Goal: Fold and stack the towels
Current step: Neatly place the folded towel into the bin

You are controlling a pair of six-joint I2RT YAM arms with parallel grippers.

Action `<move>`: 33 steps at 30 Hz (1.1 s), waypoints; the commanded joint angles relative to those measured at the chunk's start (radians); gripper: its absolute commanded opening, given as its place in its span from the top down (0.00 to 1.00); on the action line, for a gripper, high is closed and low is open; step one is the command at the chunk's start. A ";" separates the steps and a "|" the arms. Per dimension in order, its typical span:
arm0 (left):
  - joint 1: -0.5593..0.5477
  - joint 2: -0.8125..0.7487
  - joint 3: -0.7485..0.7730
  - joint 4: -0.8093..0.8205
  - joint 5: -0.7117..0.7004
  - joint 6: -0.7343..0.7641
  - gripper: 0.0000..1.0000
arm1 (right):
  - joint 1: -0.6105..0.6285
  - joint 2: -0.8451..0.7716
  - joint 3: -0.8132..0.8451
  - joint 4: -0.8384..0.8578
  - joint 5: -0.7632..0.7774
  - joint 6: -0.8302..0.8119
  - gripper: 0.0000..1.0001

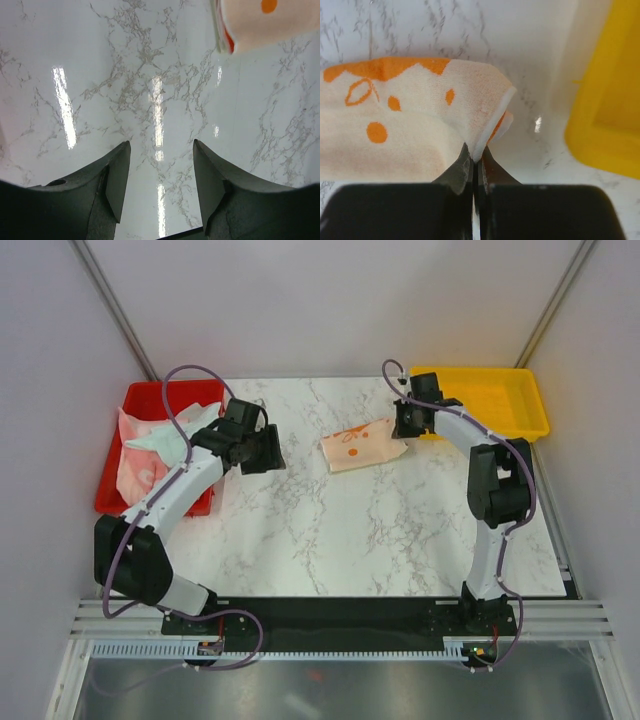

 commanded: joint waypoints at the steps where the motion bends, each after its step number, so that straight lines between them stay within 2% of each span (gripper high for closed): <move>1: -0.001 0.000 0.006 0.003 0.032 0.052 0.40 | -0.032 0.052 0.199 -0.109 -0.038 -0.094 1.00; 8: -0.001 0.021 0.011 0.003 0.049 0.067 0.39 | -0.078 0.120 0.409 -0.251 0.003 -0.155 1.00; 15: -0.001 0.035 0.024 0.003 0.046 0.079 0.39 | -0.199 0.213 0.597 -0.337 -0.006 -0.198 1.00; 22: -0.001 0.053 0.024 0.002 0.049 0.081 0.39 | -0.319 0.245 0.670 -0.349 -0.032 -0.226 1.00; 33: -0.001 0.061 0.035 0.002 0.053 0.087 0.37 | -0.420 0.348 0.811 -0.350 -0.052 -0.276 1.00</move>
